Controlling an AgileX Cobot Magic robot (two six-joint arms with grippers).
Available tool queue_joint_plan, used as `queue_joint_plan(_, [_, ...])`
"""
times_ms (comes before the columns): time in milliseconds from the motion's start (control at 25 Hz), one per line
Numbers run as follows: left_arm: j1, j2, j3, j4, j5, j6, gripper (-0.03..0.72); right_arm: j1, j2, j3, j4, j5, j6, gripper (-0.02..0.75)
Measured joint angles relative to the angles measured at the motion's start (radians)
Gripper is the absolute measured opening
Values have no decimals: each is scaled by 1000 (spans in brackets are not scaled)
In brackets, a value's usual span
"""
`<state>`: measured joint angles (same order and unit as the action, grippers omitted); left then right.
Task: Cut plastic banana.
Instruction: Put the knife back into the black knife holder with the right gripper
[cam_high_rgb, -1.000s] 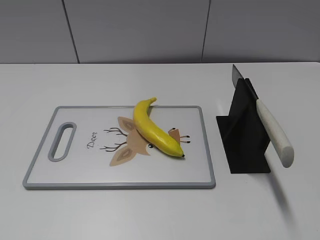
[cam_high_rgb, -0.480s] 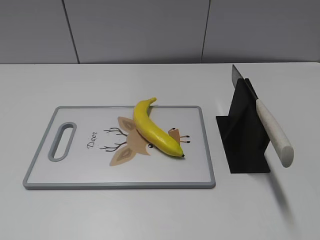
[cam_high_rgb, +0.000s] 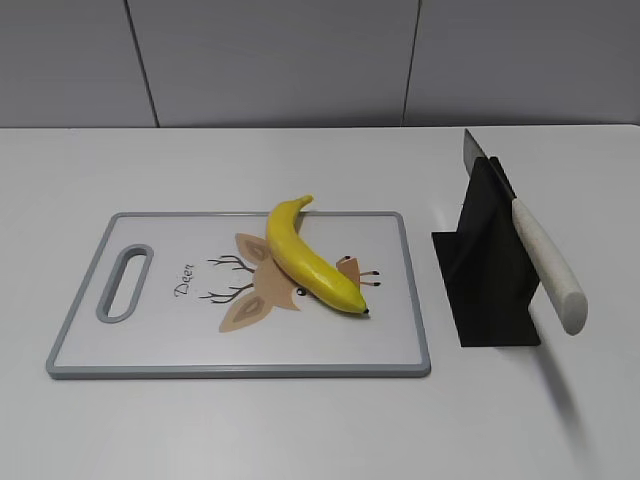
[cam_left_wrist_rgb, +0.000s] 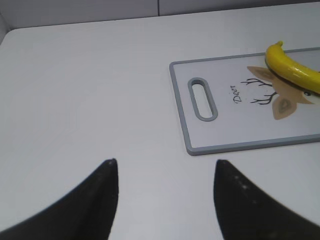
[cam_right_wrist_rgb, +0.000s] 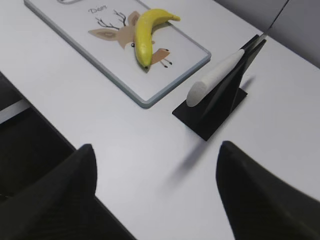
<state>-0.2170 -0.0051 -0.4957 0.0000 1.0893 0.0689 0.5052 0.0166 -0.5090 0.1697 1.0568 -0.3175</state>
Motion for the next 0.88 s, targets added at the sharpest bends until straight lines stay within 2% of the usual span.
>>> queue_joint_plan(320, [0,0,0,0,-1,0,588,0,-23,1,-72,0,91,576])
queue_joint_plan(680, [0,0,0,0,-1,0,581,-5,-23,1,-76,-2,106,576])
queue_joint_plan(760, [0,0,0,0,-1,0,576,-32,-23,1,-76,-3,106,576])
queue_joint_plan(880, [0,0,0,0,-1,0,575,-148,-23,1,-76,-3,106,576])
